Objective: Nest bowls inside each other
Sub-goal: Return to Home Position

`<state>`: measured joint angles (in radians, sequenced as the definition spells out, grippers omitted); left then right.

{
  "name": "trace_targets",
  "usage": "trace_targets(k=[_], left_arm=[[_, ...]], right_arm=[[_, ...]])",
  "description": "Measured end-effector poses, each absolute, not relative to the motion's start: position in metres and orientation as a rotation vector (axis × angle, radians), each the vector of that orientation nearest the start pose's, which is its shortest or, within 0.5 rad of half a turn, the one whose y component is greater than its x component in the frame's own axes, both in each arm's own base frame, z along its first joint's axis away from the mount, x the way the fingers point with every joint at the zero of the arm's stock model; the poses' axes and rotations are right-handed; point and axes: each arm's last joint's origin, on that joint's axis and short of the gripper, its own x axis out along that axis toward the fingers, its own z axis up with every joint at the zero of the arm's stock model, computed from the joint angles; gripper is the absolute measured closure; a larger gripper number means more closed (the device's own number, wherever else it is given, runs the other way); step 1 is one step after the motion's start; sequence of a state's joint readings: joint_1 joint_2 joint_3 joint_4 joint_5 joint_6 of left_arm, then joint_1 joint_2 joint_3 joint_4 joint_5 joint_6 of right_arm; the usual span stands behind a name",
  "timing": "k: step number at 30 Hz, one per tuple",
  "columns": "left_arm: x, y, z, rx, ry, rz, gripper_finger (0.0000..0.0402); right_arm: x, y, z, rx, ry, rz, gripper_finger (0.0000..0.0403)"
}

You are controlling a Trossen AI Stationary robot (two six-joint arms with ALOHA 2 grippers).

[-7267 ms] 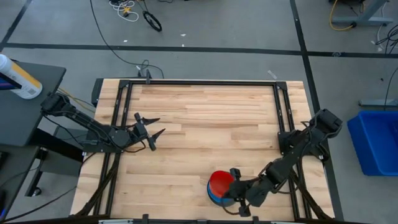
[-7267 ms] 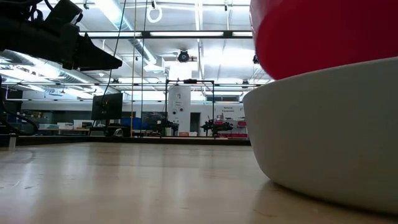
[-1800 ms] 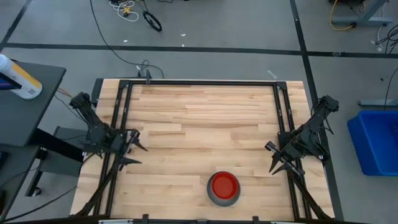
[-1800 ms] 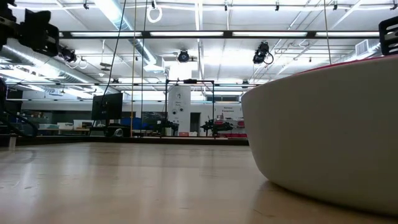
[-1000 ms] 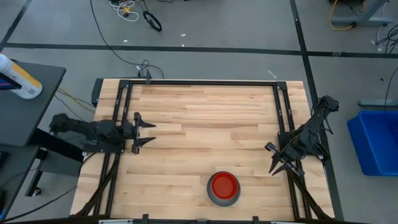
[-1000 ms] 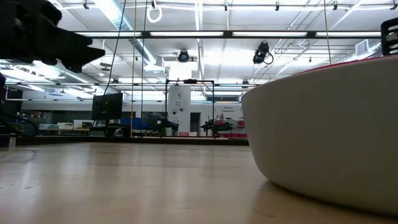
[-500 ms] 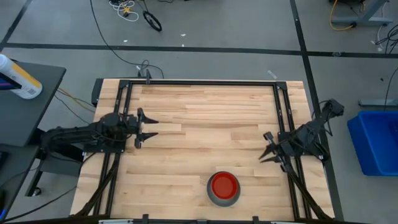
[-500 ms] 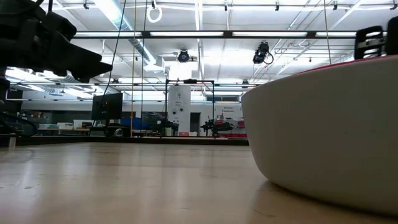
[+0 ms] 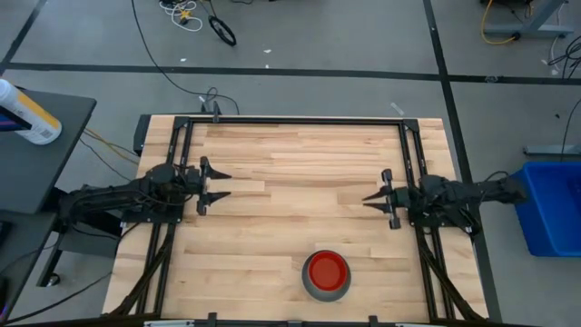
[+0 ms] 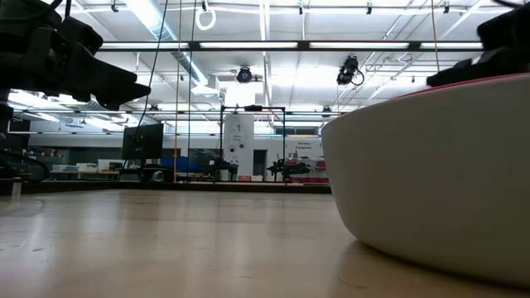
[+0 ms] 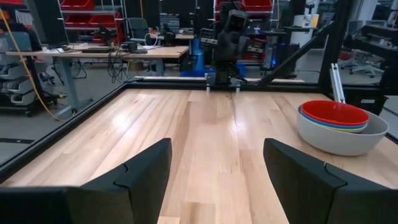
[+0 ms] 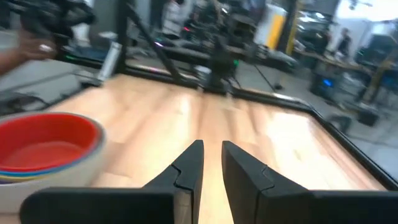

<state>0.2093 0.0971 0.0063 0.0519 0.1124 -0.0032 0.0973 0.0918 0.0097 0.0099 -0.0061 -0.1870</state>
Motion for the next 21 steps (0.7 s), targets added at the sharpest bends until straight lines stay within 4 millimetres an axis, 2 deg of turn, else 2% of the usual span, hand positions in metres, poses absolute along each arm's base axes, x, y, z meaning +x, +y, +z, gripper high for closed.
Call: trace_targets(k=[8, 21], left_arm=[[0.101, 0.019, 0.162, 0.013, 0.05, 0.135, 0.0141], [0.1, 0.027, 0.161, 0.039, 0.066, 0.267, 0.0141]], right_arm=[[0.108, -0.005, 0.153, -0.165, 0.156, 0.028, 0.0338], [0.105, -0.024, 0.156, -0.185, 0.129, -0.018, 0.0337]])
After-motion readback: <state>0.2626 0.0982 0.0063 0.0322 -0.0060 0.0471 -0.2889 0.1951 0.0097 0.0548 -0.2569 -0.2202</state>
